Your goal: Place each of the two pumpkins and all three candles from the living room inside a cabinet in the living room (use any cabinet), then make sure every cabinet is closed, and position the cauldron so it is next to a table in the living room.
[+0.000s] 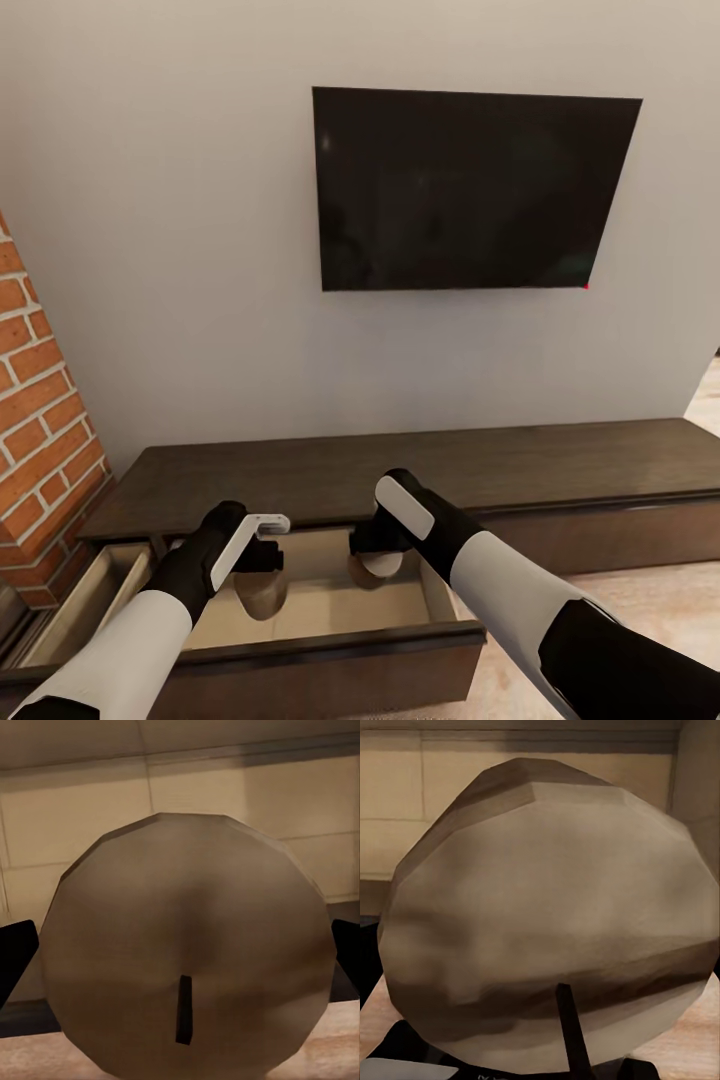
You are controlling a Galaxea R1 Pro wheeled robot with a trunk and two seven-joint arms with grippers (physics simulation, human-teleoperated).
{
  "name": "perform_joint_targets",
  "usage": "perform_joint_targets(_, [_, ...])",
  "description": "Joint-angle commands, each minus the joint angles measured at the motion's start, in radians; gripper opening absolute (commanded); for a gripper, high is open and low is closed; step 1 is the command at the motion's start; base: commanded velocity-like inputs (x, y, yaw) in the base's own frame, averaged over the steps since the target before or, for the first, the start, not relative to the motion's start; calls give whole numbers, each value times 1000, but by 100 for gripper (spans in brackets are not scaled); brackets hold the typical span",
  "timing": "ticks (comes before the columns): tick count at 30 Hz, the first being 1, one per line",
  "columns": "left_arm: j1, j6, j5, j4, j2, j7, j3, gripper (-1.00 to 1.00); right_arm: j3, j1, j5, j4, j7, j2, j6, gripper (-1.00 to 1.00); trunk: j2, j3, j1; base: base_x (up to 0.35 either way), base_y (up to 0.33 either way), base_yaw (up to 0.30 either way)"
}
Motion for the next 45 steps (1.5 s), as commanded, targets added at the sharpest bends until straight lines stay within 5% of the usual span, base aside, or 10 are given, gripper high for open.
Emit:
perform_joint_targets(1, [-1,2,10,-1,1,7,-3,-100,4,-1,-10,-1,-10,0,-1,-100,-8,-4,4,0,0,0])
perform_joint_targets(18, [-1,-33,10,1,1,6,-3,-100,6,-1,-11,-5,-8,0,0,-100,-127,-57,69,0,0,0])
perform_joint_targets(45, [-1,-38,11,1,1,4,-6,-100,6,-1,-11,-5,-8,0,2,-100,-127,-57,69,71,14,0])
